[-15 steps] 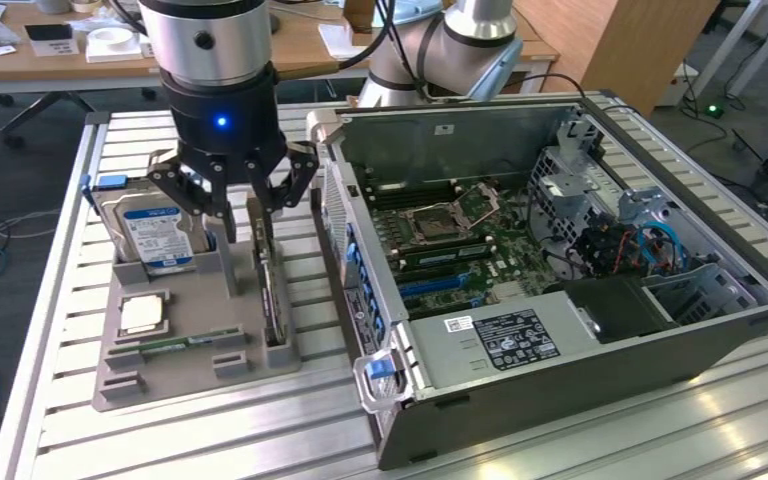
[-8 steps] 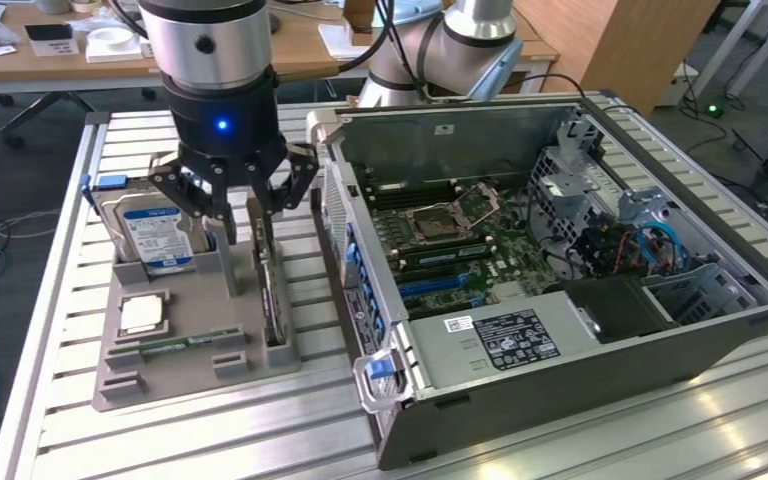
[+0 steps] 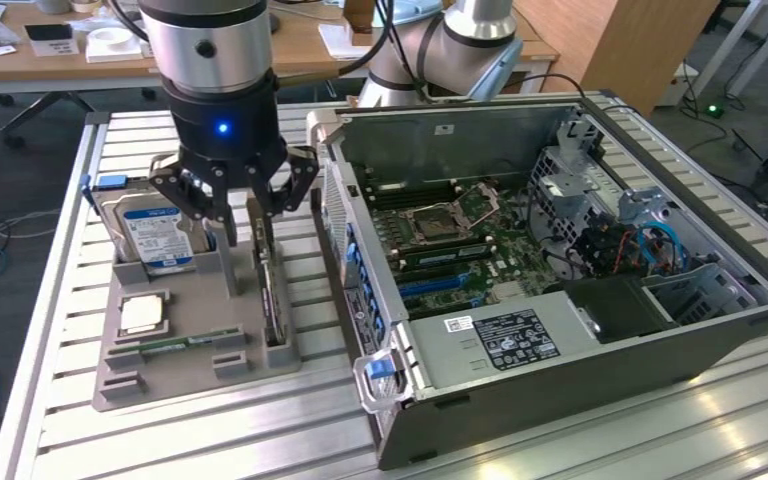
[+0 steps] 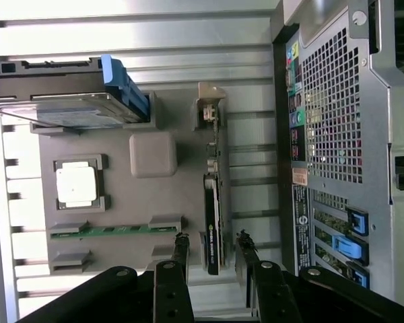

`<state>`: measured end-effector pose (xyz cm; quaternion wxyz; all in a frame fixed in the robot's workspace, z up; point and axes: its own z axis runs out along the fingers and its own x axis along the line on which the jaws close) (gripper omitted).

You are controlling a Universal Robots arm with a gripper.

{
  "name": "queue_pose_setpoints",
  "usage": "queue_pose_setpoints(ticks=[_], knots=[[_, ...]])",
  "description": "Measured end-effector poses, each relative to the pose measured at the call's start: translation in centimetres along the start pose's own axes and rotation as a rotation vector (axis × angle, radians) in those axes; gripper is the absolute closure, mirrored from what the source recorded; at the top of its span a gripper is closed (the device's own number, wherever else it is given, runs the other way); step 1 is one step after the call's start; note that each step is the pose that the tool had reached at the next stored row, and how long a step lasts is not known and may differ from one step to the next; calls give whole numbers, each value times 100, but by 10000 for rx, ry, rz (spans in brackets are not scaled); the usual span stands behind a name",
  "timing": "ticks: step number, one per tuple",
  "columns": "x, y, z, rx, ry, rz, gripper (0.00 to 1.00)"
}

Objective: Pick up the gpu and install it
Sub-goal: 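Pick up the gpu and move the gpu toward the slot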

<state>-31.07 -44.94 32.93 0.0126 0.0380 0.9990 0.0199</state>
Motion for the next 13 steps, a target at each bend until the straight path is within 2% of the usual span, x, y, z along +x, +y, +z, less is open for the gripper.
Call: queue_pose_setpoints(ticks=[9,11,13], knots=[[3,-4,99,2,2,0,58],[5,-7,182,2,2,0,58],[6,-9,221,1,1,0,58]])
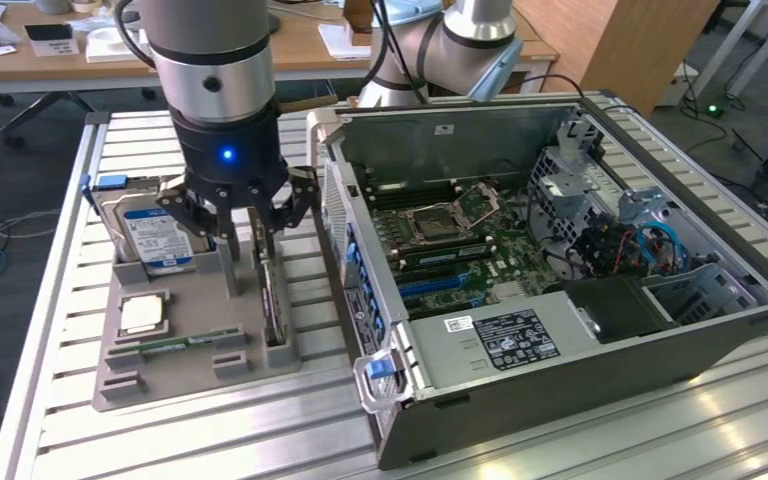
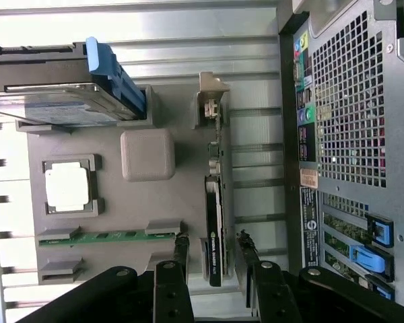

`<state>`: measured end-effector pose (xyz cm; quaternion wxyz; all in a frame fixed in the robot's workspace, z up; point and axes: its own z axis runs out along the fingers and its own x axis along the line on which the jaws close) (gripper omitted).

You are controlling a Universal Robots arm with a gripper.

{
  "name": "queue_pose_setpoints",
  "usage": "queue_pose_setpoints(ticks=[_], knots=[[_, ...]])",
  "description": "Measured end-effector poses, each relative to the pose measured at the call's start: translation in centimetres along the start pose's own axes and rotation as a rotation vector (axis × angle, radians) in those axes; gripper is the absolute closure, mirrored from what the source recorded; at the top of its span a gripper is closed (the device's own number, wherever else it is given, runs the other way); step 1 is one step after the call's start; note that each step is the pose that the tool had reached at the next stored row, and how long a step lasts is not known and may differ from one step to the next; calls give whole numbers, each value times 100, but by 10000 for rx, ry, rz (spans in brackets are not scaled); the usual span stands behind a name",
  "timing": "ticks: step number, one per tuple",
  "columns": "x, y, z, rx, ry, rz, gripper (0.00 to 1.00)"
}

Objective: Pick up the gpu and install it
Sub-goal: 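Pick up the gpu and move the gpu toward the slot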

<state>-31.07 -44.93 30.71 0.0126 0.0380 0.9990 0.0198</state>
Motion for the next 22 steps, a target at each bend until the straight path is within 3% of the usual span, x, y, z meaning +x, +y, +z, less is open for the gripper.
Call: queue_pose_setpoints(ticks=[22], knots=[[2,-3,83,-1,-1,0,58]])
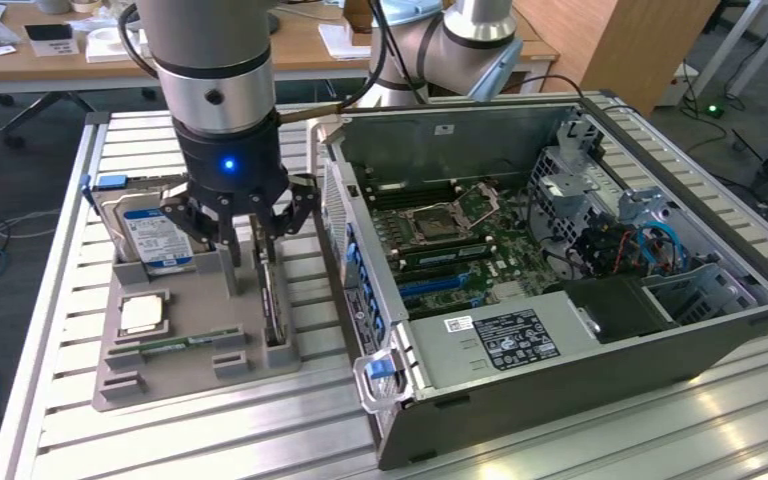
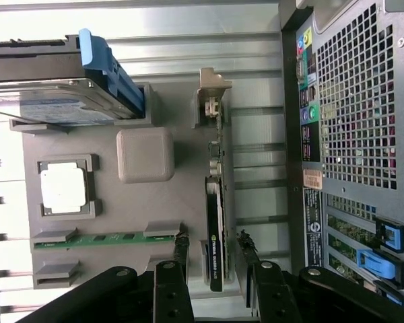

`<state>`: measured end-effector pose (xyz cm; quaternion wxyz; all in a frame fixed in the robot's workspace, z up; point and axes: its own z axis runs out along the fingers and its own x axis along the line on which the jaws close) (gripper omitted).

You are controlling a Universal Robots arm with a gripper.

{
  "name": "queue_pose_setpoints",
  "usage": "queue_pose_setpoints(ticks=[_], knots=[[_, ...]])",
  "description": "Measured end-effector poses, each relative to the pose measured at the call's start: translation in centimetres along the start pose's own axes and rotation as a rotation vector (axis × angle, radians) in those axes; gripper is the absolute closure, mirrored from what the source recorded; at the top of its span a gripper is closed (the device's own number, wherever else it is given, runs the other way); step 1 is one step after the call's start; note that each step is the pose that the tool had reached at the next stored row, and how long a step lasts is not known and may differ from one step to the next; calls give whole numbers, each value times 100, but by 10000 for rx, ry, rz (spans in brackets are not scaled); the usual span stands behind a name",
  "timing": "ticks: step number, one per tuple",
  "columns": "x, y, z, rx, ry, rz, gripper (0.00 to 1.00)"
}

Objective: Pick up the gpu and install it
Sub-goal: 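Pick up the gpu and move the gpu toward the slot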

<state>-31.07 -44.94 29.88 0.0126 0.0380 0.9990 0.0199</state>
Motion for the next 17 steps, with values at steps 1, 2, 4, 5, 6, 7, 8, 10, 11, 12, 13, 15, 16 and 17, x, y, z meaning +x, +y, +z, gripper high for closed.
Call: queue_pose_setpoints(ticks=[1,2,4,5,6,7,8,10,11,12,13,15,16,17], knots=[[0,0,7,1,2,0,58],[0,0,10,2,2,0,58],[0,-1,10,3,4,0,58],[0,-1,10,3,4,0,58],[0,-1,11,2,3,0,58],[0,0,11,2,2,0,58],[0,0,11,2,1,0,58],[-11,1,13,0,-1,2,58],[-20,2,12,1,1,1,58],[-30,2,12,1,1,0,58],[-40,3,13,1,1,1,58],[-59,4,13,1,2,0,58],[-61,4,13,1,1,0,58],[-61,4,13,1,1,1,58]])
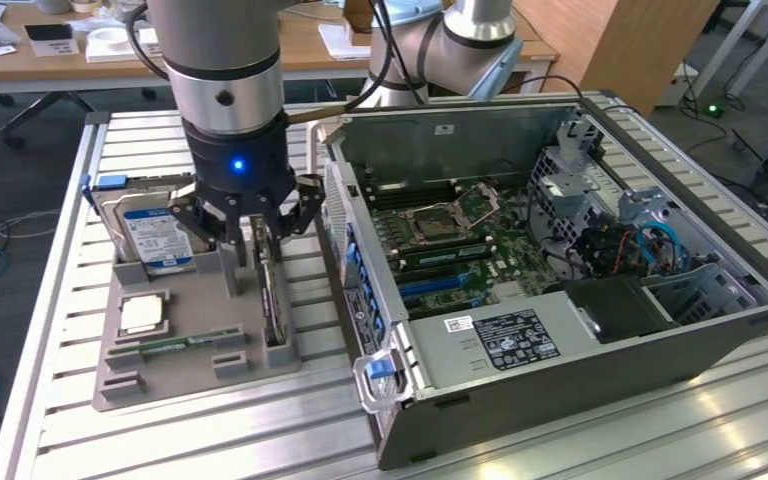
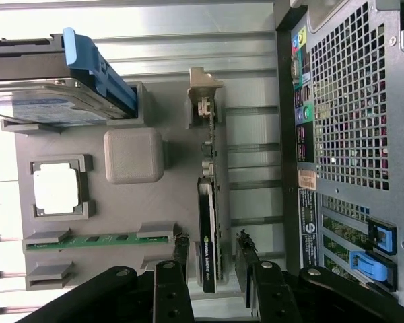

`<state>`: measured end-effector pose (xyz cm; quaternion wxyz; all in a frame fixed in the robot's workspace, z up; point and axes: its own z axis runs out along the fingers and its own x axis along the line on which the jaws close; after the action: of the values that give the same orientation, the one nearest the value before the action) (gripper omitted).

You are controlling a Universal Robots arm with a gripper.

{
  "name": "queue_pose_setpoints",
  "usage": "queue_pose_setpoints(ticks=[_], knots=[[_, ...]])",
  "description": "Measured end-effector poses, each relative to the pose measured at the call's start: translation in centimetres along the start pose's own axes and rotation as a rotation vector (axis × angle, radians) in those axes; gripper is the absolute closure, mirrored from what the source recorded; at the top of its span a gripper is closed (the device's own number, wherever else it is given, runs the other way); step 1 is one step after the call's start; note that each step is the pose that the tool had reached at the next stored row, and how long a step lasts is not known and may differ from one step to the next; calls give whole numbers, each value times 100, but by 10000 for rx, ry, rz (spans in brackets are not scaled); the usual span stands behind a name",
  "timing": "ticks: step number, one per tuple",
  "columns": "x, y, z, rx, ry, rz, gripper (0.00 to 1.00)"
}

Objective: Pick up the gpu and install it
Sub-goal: 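Pick up the gpu and move the gpu toward the slot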

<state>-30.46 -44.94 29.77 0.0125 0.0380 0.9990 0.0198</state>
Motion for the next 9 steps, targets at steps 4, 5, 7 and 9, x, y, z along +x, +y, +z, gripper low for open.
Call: queue_pose_setpoints(ticks=[4,5,7,9], knots=[[-2,1,0,0,0,1,58],[-7,1,0,0,0,-1,58],[-22,2,0,0,0,-1,58],[-42,3,1,0,0,-1,58]])
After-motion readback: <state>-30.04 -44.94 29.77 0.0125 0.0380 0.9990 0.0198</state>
